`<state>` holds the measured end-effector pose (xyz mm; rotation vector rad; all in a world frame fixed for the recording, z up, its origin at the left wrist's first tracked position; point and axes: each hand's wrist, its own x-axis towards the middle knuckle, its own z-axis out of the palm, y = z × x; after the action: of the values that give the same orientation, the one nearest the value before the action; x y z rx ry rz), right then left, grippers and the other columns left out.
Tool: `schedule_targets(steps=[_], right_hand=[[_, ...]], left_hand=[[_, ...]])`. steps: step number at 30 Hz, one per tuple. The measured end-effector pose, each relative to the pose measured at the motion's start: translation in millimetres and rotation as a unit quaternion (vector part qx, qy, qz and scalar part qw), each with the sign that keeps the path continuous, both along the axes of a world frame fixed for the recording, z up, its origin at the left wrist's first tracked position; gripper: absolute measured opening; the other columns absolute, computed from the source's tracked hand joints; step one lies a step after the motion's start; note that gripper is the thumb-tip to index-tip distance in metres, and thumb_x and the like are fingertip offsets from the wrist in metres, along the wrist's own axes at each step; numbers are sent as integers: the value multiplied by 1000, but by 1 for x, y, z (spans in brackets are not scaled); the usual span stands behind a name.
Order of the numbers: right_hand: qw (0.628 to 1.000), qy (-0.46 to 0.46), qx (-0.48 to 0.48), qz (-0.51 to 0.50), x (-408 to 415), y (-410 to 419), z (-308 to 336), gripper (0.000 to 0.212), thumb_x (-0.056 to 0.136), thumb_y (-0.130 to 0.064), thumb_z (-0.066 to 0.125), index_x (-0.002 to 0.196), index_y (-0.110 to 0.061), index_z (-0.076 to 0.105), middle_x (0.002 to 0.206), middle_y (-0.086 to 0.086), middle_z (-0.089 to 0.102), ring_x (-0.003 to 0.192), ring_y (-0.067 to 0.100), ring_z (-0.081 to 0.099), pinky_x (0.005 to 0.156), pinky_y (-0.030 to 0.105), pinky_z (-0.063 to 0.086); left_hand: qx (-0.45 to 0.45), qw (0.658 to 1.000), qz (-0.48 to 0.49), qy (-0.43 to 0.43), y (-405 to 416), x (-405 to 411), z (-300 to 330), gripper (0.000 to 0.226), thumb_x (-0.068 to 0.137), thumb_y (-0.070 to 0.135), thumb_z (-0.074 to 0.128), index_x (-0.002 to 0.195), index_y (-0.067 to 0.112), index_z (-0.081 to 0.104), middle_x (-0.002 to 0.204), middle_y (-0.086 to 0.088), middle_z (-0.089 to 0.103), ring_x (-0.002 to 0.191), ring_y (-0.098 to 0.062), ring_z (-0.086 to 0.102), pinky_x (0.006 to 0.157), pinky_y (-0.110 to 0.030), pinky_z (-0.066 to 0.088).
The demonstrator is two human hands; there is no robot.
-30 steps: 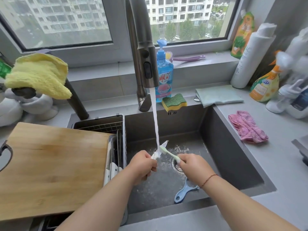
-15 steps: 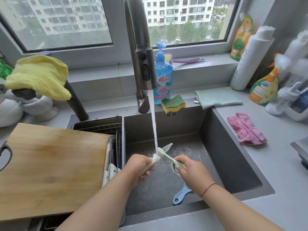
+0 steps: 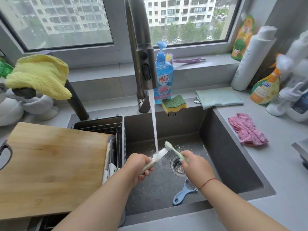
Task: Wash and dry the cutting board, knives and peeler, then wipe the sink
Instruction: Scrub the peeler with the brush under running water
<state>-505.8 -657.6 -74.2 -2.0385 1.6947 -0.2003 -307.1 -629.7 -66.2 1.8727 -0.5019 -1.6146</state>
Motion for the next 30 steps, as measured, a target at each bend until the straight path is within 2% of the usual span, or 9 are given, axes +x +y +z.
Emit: schedule_targets(steps=[2, 7, 9, 12, 18, 20, 24, 28, 30], right_hand=[[1000, 8, -5, -10, -2, -3, 1, 22, 99, -32, 40, 113, -25, 56, 81, -1, 63, 73, 21, 54, 58, 31, 39], [997, -47, 14, 55, 10, 18, 4, 25, 98, -33, 45, 120, -31, 56, 87, -5, 65, 75, 17, 58, 62, 30, 44], [999, -40, 19, 28, 7, 14, 1, 24, 98, -31, 44, 119, -29, 57, 82, -5, 62, 73, 18, 56, 60, 30, 41], [1000, 2, 8, -12, -1, 1, -1, 24, 98, -32, 44, 116, -27, 58, 89, -1, 67, 82, 23, 59, 63, 32, 43], [997, -47, 13, 54, 10, 20, 3, 20, 97, -33, 46, 114, -31, 56, 83, -4, 64, 71, 17, 55, 58, 30, 41], [999, -32, 17, 21, 8, 14, 0, 20, 97, -32, 44, 113, -30, 56, 81, -4, 63, 70, 18, 53, 54, 30, 37], [1000, 12, 0, -21, -1, 0, 1, 21, 97, -30, 41, 111, -27, 56, 86, 1, 66, 79, 24, 58, 58, 31, 37], [998, -34, -1, 56, 11, 19, 6, 22, 98, -34, 43, 116, -31, 55, 86, -5, 64, 77, 19, 58, 60, 32, 43], [999, -34, 7, 41, 11, 19, 3, 23, 98, -33, 43, 117, -30, 55, 88, -4, 64, 80, 20, 58, 65, 31, 45]], left_hand=[[9, 1000, 7, 3, 1, 1, -1, 15, 96, 7, 39, 95, 12, 53, 64, -9, 56, 40, -11, 40, 33, -16, 24], [4, 1000, 17, 7, -1, 3, 0, 16, 97, 8, 39, 94, 14, 54, 65, -9, 56, 41, -11, 40, 33, -16, 24], [6, 1000, 17, -3, -1, 3, 0, 16, 95, 8, 41, 96, 11, 56, 65, -9, 57, 41, -11, 40, 34, -16, 25], [21, 999, 17, -19, 1, 6, 1, 17, 93, 9, 43, 101, 8, 58, 64, -9, 58, 39, -11, 40, 35, -16, 26], [15, 1000, 18, -7, -1, 4, 5, 18, 93, 9, 42, 101, 8, 59, 66, -10, 58, 40, -11, 41, 33, -16, 26], [12, 1000, 13, -11, 1, 4, 7, 18, 93, 8, 43, 101, 7, 58, 66, -10, 58, 40, -11, 40, 33, -16, 26], [23, 999, 11, -19, 5, 3, 6, 14, 94, 9, 42, 95, 11, 56, 67, -9, 58, 41, -11, 40, 35, -17, 26], [6, 1000, 19, -10, 4, 4, 6, 16, 95, 9, 43, 99, 11, 58, 69, -9, 58, 41, -10, 41, 34, -18, 26], [0, 1000, 12, -15, 3, 1, 10, 14, 95, 10, 44, 95, 11, 58, 70, -9, 58, 43, -11, 41, 35, -18, 27]])
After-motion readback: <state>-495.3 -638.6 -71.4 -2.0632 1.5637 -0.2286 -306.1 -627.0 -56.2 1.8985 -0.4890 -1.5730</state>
